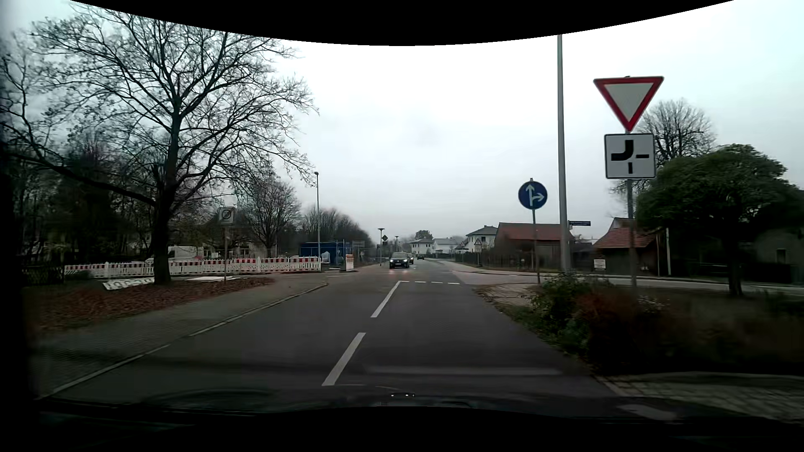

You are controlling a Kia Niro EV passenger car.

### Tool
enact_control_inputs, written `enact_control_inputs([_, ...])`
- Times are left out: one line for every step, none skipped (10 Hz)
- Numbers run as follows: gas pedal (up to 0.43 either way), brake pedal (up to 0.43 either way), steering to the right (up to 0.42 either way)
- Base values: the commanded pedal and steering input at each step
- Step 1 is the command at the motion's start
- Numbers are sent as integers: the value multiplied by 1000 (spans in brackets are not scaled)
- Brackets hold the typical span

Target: Follow the waypoints while adhering to traffic rules and regulations

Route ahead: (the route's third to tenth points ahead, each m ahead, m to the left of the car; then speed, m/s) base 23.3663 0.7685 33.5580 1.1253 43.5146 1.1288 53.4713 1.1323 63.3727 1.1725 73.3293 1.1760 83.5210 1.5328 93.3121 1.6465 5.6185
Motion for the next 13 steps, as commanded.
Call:
enact_control_inputs([0, 0, 0])
enact_control_inputs([0, 12, 1])
enact_control_inputs([0, 18, 0])
enact_control_inputs([0, 43, 1])
enact_control_inputs([0, 67, 0])
enact_control_inputs([0, 98, 1])
enact_control_inputs([0, 116, 0])
enact_control_inputs([0, 122, 0])
enact_control_inputs([0, 128, 1])
enact_control_inputs([0, 128, 4])
enact_control_inputs([0, 140, 8])
enact_control_inputs([0, 146, 9])
enact_control_inputs([0, 146, 9])
